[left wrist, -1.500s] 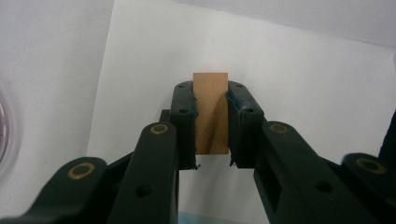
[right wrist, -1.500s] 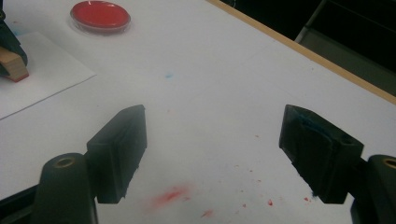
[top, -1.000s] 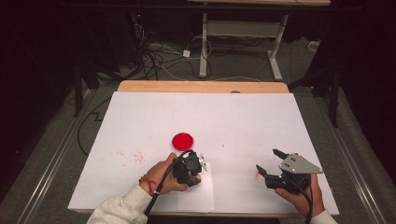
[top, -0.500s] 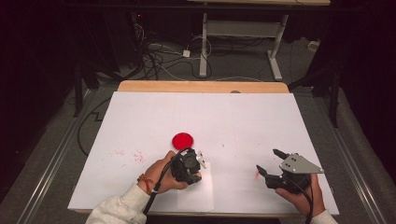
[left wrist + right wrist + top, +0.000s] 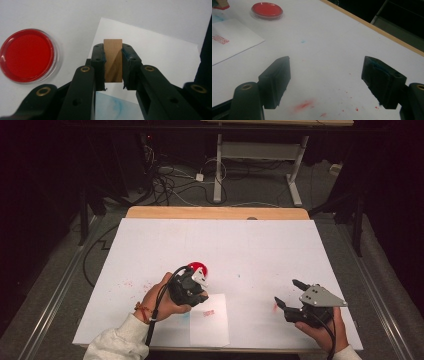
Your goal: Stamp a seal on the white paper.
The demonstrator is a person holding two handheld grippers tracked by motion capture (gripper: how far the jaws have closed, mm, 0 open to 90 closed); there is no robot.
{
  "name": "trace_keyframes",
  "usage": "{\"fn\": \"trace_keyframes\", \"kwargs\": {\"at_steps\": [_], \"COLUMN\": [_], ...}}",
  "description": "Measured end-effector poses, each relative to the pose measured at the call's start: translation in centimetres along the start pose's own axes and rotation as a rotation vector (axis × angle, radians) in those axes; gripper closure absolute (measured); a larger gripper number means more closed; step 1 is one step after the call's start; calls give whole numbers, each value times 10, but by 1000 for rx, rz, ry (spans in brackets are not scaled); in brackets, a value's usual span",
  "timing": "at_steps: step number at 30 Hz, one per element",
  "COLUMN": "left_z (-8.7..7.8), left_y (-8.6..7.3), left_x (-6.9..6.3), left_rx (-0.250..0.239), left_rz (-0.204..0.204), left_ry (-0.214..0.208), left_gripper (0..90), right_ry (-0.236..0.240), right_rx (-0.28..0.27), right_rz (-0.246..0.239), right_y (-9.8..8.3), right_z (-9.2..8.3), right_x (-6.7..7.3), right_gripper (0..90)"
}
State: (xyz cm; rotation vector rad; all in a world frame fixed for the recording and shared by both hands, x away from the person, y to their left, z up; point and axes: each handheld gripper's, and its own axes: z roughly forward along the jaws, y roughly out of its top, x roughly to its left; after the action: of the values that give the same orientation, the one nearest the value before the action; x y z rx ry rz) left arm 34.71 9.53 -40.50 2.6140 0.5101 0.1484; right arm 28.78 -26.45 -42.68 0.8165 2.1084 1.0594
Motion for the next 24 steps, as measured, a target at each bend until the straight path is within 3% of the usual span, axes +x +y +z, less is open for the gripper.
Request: {"fn": "trace_keyframes", "kwargs": {"at_steps": [14,24], "left_z": [-11,-16], "left_y": [-5,-1], "left_x": [23,31], "left_rx": [-38,-53], "left_rz": [-49,-62], "left_ry": [43,77], "left_gripper": [736,736], "right_ry": [16,23], "right_rx": [-2,-8], "right_rz": [-3,-10], "right_y": [3,4], "right_z": [5,3], "right_x": [-1,1], "right_gripper": [238,236]}}
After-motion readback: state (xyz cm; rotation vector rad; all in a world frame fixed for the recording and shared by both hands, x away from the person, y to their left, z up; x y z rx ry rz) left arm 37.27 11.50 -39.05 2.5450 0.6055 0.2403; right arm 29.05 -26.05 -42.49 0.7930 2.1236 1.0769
